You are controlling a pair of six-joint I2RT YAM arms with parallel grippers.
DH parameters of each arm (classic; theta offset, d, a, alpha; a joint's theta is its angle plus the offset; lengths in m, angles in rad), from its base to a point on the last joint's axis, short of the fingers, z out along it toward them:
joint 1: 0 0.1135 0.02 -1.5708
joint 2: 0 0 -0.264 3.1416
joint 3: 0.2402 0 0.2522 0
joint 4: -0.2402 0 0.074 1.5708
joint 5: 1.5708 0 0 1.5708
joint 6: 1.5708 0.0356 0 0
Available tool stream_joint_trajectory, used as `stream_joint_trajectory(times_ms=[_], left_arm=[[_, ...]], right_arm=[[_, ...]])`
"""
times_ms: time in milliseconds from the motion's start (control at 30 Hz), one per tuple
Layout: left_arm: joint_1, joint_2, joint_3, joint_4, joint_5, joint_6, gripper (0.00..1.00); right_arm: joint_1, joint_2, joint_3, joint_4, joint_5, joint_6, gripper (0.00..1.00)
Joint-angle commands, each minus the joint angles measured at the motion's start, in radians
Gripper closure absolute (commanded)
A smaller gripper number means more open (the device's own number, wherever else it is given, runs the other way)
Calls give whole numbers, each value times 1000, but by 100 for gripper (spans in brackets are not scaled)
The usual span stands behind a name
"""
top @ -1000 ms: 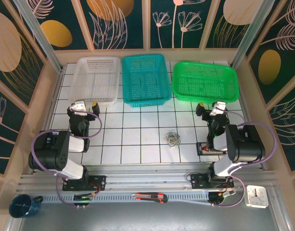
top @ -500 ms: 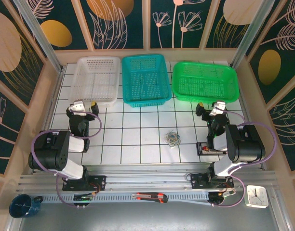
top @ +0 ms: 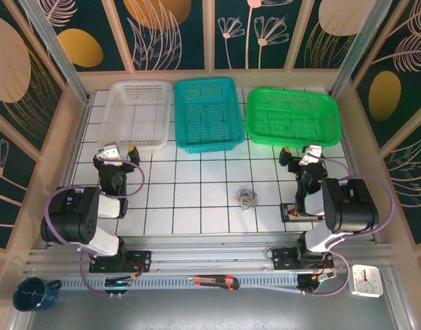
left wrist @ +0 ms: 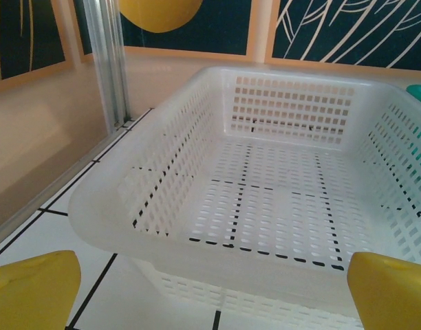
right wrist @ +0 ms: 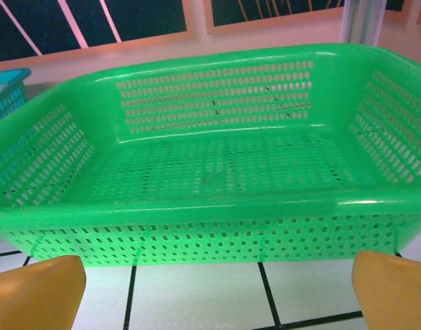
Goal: Untangle the cables
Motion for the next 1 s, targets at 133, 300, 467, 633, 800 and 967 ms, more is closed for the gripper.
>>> stream_joint_trajectory(times_ms=[133, 300, 467, 633, 800, 967], left_arm=[[7, -203, -21, -101, -90, -46, 1], [7, -463, 16, -368, -126, -97, 1], [7, -683, 103, -618, 17, -217, 1], [5, -713, 246, -884, 223, -342, 1], [-33, -679, 290, -961, 360, -456, 1], [-252, -594, 296, -934, 278, -503, 1]], right_arm=[[-5, -324, 3, -188, 139, 85, 1], [-11, -506, 152, -649, 203, 398, 1], [-19, -574, 268, -901, -107, 507, 1], [57, -588, 320, -1148, -338, 518, 2], [219, -663, 297, -1376, -301, 544, 4], [405, -728, 233, -1517, -192, 673, 8]])
